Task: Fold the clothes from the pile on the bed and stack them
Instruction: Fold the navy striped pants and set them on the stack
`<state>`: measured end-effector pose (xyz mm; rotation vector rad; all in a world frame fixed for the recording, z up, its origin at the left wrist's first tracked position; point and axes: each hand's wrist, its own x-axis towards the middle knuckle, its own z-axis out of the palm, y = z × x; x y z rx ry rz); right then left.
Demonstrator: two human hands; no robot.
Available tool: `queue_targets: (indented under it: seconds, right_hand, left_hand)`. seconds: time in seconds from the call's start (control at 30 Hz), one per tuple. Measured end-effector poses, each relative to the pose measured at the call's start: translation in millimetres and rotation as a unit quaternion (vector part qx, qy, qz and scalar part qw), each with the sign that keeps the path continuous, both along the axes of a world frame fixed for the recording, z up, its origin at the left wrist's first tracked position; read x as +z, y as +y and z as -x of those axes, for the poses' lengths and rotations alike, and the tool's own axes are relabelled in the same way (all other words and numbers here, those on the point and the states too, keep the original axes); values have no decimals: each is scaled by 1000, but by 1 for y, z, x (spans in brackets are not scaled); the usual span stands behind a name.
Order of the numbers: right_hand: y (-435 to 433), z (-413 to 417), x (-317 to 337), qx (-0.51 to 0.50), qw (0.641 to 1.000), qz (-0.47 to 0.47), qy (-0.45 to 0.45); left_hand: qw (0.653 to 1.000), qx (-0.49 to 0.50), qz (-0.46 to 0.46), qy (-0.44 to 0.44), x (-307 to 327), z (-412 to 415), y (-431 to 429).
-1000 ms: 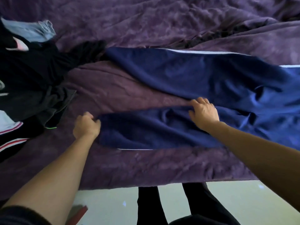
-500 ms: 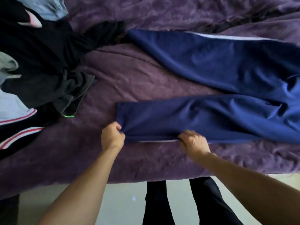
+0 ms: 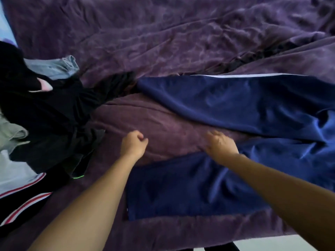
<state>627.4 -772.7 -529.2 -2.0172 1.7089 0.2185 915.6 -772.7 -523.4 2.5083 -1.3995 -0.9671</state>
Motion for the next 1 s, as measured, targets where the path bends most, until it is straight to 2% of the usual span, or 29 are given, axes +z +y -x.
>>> queue_targets:
  seconds: [0.1, 0.17, 0.27, 0.37, 0.43, 0.5, 0.6, 0.63, 0.73, 0.8, 0.87, 0.93, 1.0]
  right_hand:
    - [-51, -7, -28, 6, 999, 49, 8]
    - [-71, -8, -51, 0, 999, 51, 11]
    - [-78, 11, -84, -35, 998, 48, 30]
    - [-73, 33, -96, -99, 989, 100, -51]
    - [-73, 37, -87, -147, 974, 125, -116]
    - [-74, 40, -71, -170, 967, 133, -132]
    - [-66, 43, -40, -173, 963, 137, -157]
    - [-60, 43, -29, -161, 961, 147, -168]
    - [-37, 34, -9, -77, 962, 185, -186]
    - [-25, 25, -14, -25, 969, 179, -165]
    - [-19, 14, -27, 30, 993, 66, -95]
    - [-8, 6, -41, 69, 996, -50, -24]
    - [8, 6, -46, 62, 995, -84, -6]
  left_hand:
    - [991, 95, 49, 74, -33, 18, -63]
    - [973, 185, 66, 121, -56, 24, -100]
    - [946, 269, 122, 134, -82, 26, -146]
    - [908, 353, 155, 166, -91, 24, -177]
    - [913, 340, 112, 195, -87, 27, -187]
    - [910, 332, 79, 236, -74, 36, -188]
    - [874, 386, 162, 247, -45, 41, -177]
    - [861, 405, 186, 244, -34, 35, -172]
    - [898, 375, 200, 111, -12, 4, -143]
    - [887, 383, 250, 68, -5, -9, -112]
    - [882, 394, 255, 41, -3, -13, -82]
    - [914, 360, 185, -12, -8, -16, -56]
    - [939, 306, 146, -55, -10, -11, -36]
